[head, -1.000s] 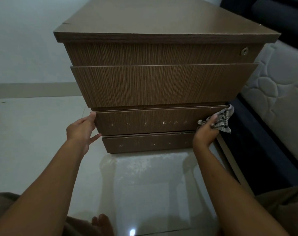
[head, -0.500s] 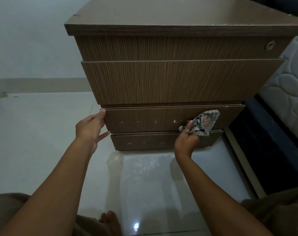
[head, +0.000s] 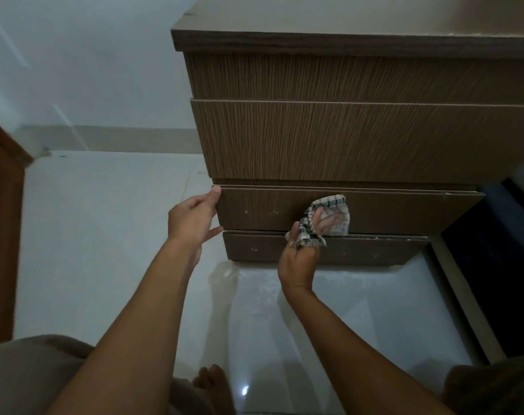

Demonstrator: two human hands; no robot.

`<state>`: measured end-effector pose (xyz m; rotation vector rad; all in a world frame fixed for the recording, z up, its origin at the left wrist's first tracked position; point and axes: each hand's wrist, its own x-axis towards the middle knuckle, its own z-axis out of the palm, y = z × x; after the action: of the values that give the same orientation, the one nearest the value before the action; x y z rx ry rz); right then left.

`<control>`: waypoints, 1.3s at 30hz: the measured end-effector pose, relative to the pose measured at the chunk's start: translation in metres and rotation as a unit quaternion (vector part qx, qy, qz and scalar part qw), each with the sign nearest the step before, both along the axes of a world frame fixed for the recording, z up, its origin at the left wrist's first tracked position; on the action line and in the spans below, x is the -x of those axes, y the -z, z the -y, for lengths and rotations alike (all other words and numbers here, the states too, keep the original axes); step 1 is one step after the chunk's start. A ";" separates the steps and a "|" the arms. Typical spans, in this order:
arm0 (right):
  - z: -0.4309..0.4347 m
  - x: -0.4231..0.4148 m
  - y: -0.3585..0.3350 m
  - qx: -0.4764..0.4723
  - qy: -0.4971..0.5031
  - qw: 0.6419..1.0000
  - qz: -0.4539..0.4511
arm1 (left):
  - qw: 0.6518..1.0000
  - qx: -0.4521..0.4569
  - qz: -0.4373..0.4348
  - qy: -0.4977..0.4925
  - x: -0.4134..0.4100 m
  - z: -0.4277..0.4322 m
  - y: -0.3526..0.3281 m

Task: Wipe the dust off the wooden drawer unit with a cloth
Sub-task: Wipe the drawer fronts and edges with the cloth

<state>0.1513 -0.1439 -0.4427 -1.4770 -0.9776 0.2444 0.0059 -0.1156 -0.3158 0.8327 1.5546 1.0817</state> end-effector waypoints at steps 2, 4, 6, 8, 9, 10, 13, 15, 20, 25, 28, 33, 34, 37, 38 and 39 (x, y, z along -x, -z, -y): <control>-0.006 0.012 0.005 0.012 0.003 1.000 0.002 | 1.000 0.003 -0.005 0.004 0.001 -0.001 0.000; -0.008 0.028 0.006 0.028 -0.021 0.999 0.008 | 1.000 0.005 -0.011 0.006 0.002 -0.001 -0.001; -0.005 0.044 0.004 0.042 -0.056 0.998 0.009 | 1.000 0.009 -0.011 0.010 0.004 -0.001 -0.002; -0.003 0.058 0.002 0.049 -0.096 0.994 0.003 | 1.000 0.018 -0.016 0.018 0.006 -0.002 -0.004; -0.002 0.065 0.002 0.045 -0.111 0.993 0.008 | 0.999 0.023 -0.019 0.025 0.008 -0.003 -0.004; -0.001 0.071 0.001 0.042 -0.129 0.991 0.010 | 0.999 0.027 -0.021 0.031 0.009 -0.004 -0.004; -0.001 0.086 0.002 0.052 -0.186 0.981 0.003 | 0.998 0.034 -0.019 0.052 0.014 -0.008 -0.007; -0.001 0.092 0.002 0.061 -0.223 0.973 0.015 | 0.996 0.042 -0.032 0.066 0.016 -0.012 -0.009; 0.004 0.094 -0.002 0.080 -0.340 0.936 0.043 | 0.991 0.059 -0.087 0.079 0.019 -0.021 -0.013; 0.034 0.082 -0.013 0.244 -0.328 0.912 -0.021 | 0.982 0.073 -0.112 0.131 0.025 -0.026 -0.020; 0.062 0.082 -0.010 0.232 -0.270 0.927 -0.117 | 0.981 0.077 -0.104 0.141 0.025 -0.025 -0.021; 0.074 0.087 -0.026 0.172 -0.091 0.931 -0.309 | 0.983 0.067 -0.100 0.137 0.023 -0.021 -0.021; 0.067 0.086 -0.027 0.161 -0.053 0.932 -0.321 | 0.984 0.066 -0.100 0.135 0.023 -0.020 -0.021; 0.039 0.085 -0.029 0.160 -0.033 0.941 -0.295 | 0.986 0.055 -0.091 0.130 0.024 -0.019 -0.018; 0.031 0.086 -0.028 0.176 -0.056 0.945 -0.269 | 0.987 0.050 -0.080 0.129 0.025 -0.019 -0.017; 0.025 0.087 -0.028 0.189 -0.083 0.949 -0.238 | 0.988 0.046 -0.070 0.129 0.026 -0.019 -0.017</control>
<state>0.0645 -0.1693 -0.4146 -1.5740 -0.6793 0.9089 -0.0199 -0.0968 -0.2992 1.0325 1.5488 0.7719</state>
